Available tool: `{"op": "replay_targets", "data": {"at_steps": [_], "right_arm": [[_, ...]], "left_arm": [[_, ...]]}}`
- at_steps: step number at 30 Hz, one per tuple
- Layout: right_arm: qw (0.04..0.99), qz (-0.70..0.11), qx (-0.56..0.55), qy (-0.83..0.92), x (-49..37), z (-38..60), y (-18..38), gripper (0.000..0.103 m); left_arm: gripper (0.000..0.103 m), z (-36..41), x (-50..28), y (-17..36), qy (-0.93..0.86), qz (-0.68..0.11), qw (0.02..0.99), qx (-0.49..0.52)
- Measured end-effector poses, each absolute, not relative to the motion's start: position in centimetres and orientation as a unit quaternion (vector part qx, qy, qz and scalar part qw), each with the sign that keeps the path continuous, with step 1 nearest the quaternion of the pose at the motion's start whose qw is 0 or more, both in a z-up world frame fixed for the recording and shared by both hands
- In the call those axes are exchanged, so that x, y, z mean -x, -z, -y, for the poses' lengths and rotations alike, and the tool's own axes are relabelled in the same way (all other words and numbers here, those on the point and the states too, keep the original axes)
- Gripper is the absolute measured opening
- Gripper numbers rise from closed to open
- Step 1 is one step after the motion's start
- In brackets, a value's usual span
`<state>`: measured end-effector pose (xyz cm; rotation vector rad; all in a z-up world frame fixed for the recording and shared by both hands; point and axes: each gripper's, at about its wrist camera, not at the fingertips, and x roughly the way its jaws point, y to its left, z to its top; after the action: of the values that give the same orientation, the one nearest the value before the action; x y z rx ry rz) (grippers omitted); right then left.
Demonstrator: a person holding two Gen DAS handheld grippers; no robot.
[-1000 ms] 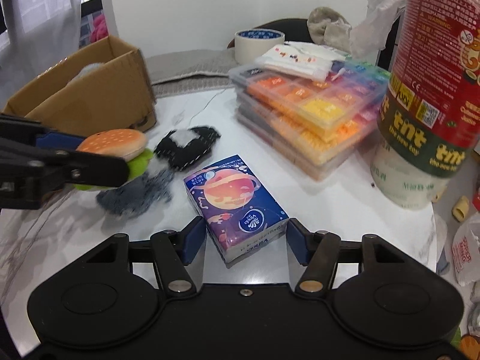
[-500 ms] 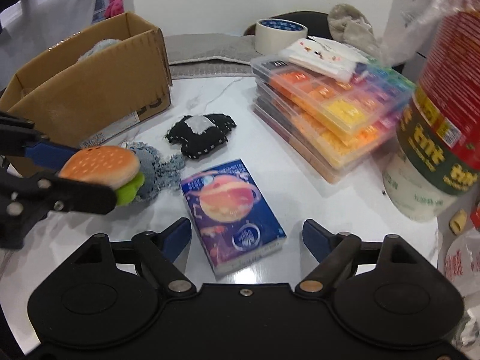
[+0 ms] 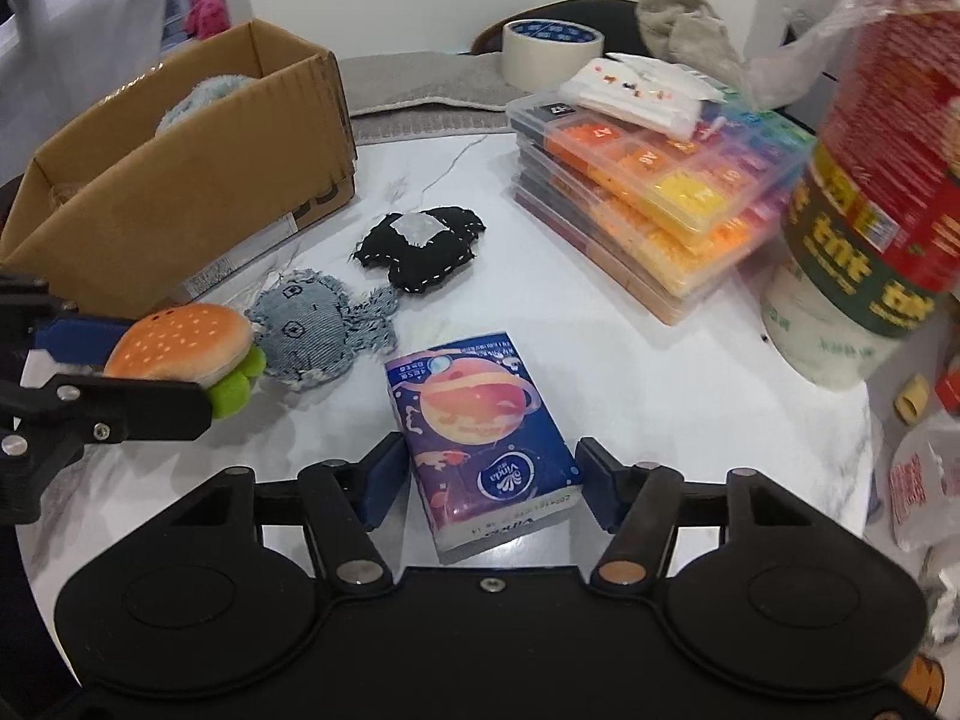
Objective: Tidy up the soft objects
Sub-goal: 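Grasp the Vinda tissue pack with the right gripper while the left gripper holds the burger plush, then carry the burger plush and tissue pack with both grippers over the box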
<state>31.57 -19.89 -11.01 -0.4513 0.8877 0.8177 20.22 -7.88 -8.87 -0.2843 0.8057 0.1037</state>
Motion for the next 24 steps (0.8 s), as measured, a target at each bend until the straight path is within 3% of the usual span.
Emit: {"op": "replay_targets", "data": {"at_steps": [24], "right_arm": [[0.857,-0.384,0.131,-0.317,-23.2,22.2,6.3,0.055]], "left_arm": [[0.038,6.1,-12.3,6.9,-0.005,-0.360,0.925,0.123]]}}
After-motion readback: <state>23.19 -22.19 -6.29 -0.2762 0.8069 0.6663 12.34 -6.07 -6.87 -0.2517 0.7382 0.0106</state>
